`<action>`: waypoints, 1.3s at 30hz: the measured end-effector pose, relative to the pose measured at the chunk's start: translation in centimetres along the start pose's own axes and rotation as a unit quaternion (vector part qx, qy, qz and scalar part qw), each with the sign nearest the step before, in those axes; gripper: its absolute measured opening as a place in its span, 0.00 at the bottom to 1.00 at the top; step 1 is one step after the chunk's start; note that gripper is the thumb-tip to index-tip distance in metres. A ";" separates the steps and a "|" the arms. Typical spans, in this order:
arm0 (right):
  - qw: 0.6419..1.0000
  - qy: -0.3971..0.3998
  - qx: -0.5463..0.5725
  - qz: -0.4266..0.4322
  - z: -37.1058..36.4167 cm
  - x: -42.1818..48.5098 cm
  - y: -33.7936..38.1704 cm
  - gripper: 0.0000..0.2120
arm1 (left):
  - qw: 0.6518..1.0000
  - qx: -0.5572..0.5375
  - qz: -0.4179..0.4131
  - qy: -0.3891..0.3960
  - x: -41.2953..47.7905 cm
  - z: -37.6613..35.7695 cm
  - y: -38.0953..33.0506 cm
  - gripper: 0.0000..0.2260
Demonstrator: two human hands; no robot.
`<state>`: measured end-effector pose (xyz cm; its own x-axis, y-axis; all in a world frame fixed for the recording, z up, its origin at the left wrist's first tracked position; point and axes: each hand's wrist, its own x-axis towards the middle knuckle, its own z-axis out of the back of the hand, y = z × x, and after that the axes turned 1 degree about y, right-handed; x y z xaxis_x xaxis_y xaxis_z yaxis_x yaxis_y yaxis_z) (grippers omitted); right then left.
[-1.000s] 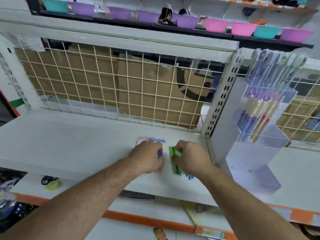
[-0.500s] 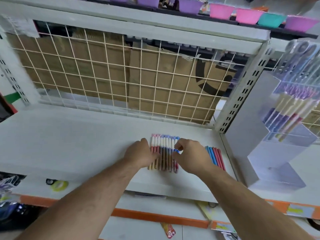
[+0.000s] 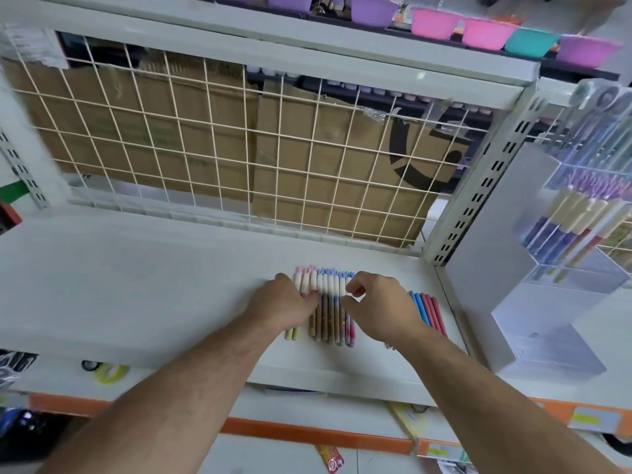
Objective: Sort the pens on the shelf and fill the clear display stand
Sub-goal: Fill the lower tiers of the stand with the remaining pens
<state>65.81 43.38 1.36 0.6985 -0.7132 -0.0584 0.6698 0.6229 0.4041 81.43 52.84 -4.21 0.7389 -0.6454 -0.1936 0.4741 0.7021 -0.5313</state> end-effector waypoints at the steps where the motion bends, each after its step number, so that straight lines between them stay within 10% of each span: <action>1: 1.000 0.002 -0.001 0.001 0.0 0.0 0.0 0.12 | 1.000 -0.004 0.000 0.001 0.0 -0.1 -0.1 0.23; 15: 1.000 0.012 0.014 0.014 0.3 -0.4 -0.8 0.11 | 0.993 0.112 -0.004 0.029 -0.4 0.8 -0.6 0.11; 21: 0.999 0.020 0.017 0.018 0.8 -1.1 -1.5 0.08 | 0.981 0.168 0.025 0.091 -0.6 1.3 -1.3 0.30; 29: 0.993 -0.024 0.117 -0.008 2.2 -2.2 -2.4 0.06 | 0.955 -0.246 -0.061 0.157 -2.4 1.5 -5.1 0.05; 39: 0.930 -0.086 0.356 -0.040 6.8 -4.2 -5.9 0.06 | 0.899 -0.300 -0.200 0.250 -7.3 -0.1 -12.4 0.08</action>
<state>57.19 40.52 5.45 0.5626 -0.8267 0.0083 0.3390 0.2398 0.9097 70.07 48.84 3.68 0.1880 -0.9699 -0.1550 0.2003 0.1923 -0.9607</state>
